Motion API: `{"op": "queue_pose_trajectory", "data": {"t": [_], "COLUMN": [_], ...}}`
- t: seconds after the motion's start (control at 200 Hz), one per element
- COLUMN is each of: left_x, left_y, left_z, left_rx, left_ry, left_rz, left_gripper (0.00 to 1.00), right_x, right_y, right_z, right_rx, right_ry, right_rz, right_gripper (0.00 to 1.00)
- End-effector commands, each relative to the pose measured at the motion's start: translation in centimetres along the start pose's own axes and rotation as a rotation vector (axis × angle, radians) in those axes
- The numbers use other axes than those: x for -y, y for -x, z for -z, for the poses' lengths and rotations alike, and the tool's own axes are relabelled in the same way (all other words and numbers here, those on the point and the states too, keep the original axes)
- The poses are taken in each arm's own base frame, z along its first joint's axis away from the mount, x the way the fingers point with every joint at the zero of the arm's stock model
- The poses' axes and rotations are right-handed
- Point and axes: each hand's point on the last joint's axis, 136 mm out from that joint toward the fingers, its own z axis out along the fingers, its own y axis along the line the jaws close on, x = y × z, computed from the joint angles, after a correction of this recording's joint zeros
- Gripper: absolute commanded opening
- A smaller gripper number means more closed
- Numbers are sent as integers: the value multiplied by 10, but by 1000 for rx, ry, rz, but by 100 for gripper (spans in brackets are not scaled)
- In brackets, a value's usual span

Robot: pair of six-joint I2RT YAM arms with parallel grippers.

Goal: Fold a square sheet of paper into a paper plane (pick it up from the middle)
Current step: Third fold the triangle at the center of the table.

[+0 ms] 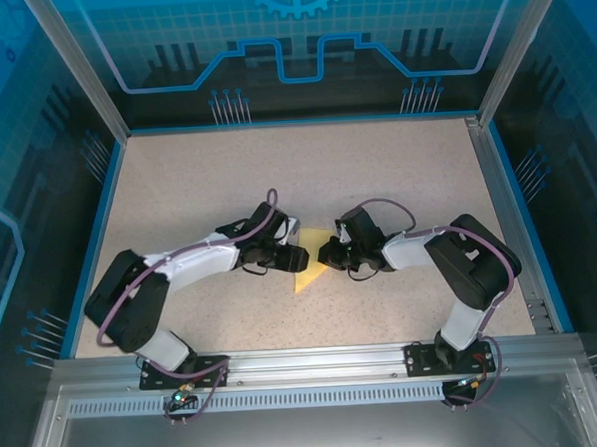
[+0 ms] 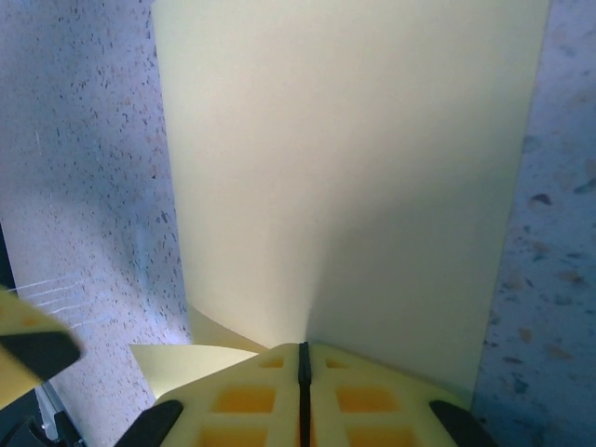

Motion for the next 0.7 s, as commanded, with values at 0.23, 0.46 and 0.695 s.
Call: {"op": "queue_pose_trajectory", "data": {"t": [0.23, 0.46, 0.695], "left_x": [38, 43, 24], "left_y": [-36, -45, -51], "left_z": [5, -21, -34], "left_rx": [-68, -119, -127], "left_ry": [-184, -201, -108], "left_rz": [191, 214, 215], "left_gripper": [32, 26, 24], "right_x": [-31, -47, -45], "right_y": [14, 8, -18], "right_z": [18, 34, 28], "right_rx": [22, 10, -48], "right_ry": [75, 117, 109], "right_rz": [40, 81, 106], "right_gripper": [14, 15, 13]}}
